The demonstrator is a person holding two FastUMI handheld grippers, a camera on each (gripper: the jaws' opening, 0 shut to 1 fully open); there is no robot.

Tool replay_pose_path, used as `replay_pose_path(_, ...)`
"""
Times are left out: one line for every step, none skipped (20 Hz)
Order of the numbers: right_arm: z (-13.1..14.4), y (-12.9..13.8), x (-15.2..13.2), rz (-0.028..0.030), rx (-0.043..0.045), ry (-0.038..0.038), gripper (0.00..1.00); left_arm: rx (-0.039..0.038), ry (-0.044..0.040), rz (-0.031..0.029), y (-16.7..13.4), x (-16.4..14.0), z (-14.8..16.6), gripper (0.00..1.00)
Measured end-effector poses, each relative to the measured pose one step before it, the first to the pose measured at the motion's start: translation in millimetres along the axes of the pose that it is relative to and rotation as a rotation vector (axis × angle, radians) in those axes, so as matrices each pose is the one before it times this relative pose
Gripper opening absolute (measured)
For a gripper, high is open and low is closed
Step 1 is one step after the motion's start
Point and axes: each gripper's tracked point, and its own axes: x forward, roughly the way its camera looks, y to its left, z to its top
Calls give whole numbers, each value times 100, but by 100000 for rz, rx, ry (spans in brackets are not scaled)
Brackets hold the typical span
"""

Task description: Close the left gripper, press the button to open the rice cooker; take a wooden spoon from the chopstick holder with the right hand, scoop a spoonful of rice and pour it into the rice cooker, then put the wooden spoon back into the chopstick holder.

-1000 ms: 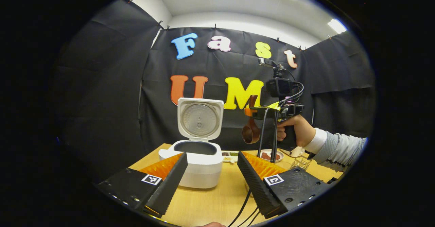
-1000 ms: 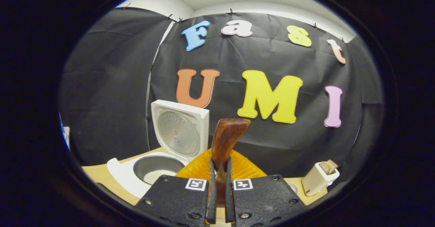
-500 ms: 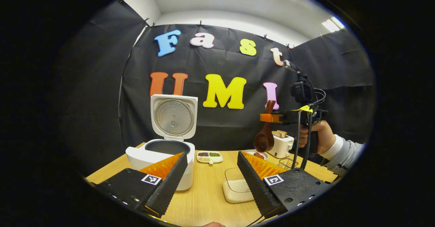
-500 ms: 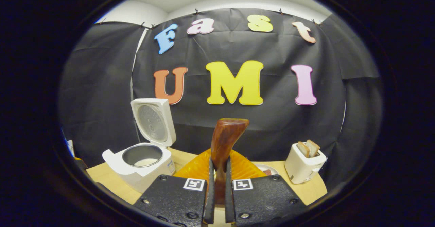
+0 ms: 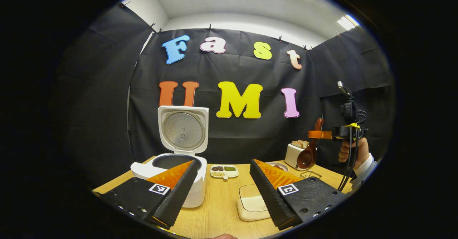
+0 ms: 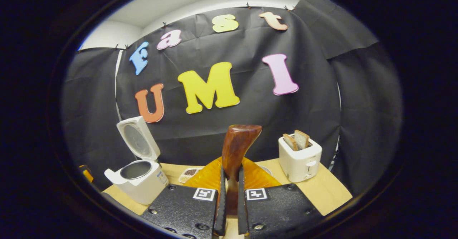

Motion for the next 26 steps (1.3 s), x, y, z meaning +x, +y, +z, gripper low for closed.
replay_pose_path(-181,-1295,-65,-2480,-44,-691,18,640,784,66,-113,258,-389,94)
replay_pose_path(-263,-1212,-264,-2481,679,-227,18,758,363,858,68,189,-129,94)
replay_pose_path(-387,-867,-271,-1371,1918,243,18,635,120,966,156,222,23,94)
replay_pose_path(-318,-763,-262,-1143,1662,25,17,570,275,345,-30,206,-87,94)
replay_pose_path(-277,-543,-184,105,565,249,19,410,170,210,-46,139,-108,94)
replay_pose_path(-322,-484,-180,-6,-182,-21,20,149,-57,311,36,144,-75,94)
replay_pose_path(-306,-692,45,-368,645,-132,20,-151,-85,-38,-50,43,-194,94)
replay_pose_path(-325,-673,-43,-872,1345,-241,18,-561,175,-69,-18,187,-141,94)
replay_pose_path(-595,-359,153,173,1521,622,18,-437,1047,-328,-26,269,-364,94)
replay_pose_path(-766,-108,164,1021,582,1390,21,-52,1083,211,30,105,-401,94)
replay_pose_path(-754,-277,186,543,495,2019,18,364,899,681,263,77,-206,94)
replay_pose_path(-681,-163,249,1030,1117,1907,23,470,458,778,178,71,-123,94)
replay_pose_path(-590,17,188,1739,2477,2360,23,316,506,226,50,60,-207,94)
replay_pose_path(-485,-343,236,-718,1271,1528,25,-34,347,-158,-29,96,-105,94)
replay_pose_path(-294,-688,144,-1258,765,903,25,-228,47,-239,-44,-28,-104,94)
replay_pose_path(136,-182,247,-82,662,-478,27,68,-55,-352,-77,12,-47,94)
replay_pose_path(243,-116,-104,-592,253,-637,30,220,-323,256,232,-41,43,94)
replay_pose_path(763,122,-244,530,42,-1787,48,230,-168,588,251,-54,24,94)
replay_pose_path(648,-173,-254,-1057,6,-2648,58,63,122,423,228,71,-186,94)
replay_pose_path(600,-461,-364,-2740,-903,-1942,69,-165,42,547,309,75,-102,94)
replay_pose_path(321,-369,-25,-2162,-1300,-1406,74,-157,156,501,242,34,-12,94)
replay_pose_path(233,8,-341,-912,-730,-1058,90,-90,213,572,297,165,-71,94)
replay_pose_path(275,154,-565,-190,-525,-514,84,176,-5,520,338,63,131,94)
replay_pose_path(242,-100,-412,-689,-240,-662,97,481,-146,657,361,88,109,94)
replay_pose_path(361,-125,-371,-520,-9,-902,99,659,-517,737,463,61,314,94)
replay_pose_path(411,-41,-524,-254,396,-920,99,548,-984,691,440,96,456,94)
